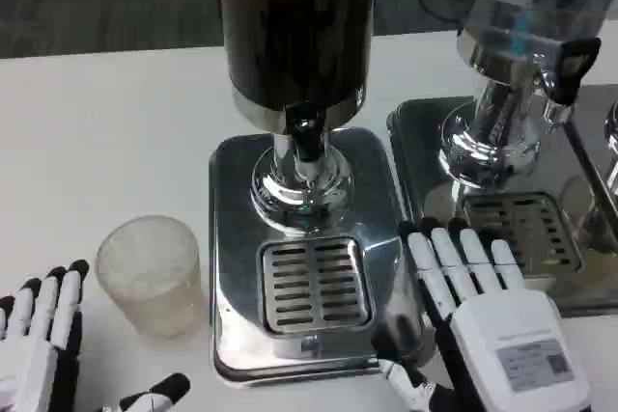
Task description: Grasp the cup under the faucet to collect the drink, then remove the cup.
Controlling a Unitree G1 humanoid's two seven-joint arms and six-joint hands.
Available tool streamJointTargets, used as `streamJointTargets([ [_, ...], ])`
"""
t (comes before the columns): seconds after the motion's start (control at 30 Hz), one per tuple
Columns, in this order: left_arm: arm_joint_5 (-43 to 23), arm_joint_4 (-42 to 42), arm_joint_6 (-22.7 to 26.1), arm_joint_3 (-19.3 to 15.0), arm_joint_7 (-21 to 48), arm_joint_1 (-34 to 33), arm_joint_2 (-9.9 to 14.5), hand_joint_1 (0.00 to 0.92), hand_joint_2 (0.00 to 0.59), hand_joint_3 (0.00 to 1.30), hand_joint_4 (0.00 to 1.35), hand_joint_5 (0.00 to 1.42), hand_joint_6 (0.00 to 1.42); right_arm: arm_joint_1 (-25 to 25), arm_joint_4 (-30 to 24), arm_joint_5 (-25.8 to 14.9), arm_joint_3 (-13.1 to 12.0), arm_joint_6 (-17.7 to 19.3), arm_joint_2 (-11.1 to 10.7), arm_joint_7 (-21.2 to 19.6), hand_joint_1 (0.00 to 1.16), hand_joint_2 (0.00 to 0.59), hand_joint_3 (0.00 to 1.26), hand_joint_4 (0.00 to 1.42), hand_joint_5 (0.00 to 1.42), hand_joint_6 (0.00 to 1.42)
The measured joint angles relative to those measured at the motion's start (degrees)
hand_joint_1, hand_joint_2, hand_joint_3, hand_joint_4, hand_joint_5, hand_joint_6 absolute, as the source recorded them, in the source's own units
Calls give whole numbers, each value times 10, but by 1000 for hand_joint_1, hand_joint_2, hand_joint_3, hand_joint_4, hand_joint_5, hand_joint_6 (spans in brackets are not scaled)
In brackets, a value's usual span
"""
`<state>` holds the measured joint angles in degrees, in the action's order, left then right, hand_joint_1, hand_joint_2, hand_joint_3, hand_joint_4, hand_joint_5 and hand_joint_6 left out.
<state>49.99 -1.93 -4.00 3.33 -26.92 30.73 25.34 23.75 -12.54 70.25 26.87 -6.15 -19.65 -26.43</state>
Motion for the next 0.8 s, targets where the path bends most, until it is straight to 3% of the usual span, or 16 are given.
streamJointTargets([
  [0.5,-8,2,-1,-1,-1,-1,0,0,23,0,0,0,0,-3,1,-6,0,0,2,0,147,373,0,0,0,0],
  [0.8,-31,13,-27,-16,-24,-7,2,0,37,0,0,0,0,-12,8,-5,4,-2,11,0,151,376,0,0,0,0],
])
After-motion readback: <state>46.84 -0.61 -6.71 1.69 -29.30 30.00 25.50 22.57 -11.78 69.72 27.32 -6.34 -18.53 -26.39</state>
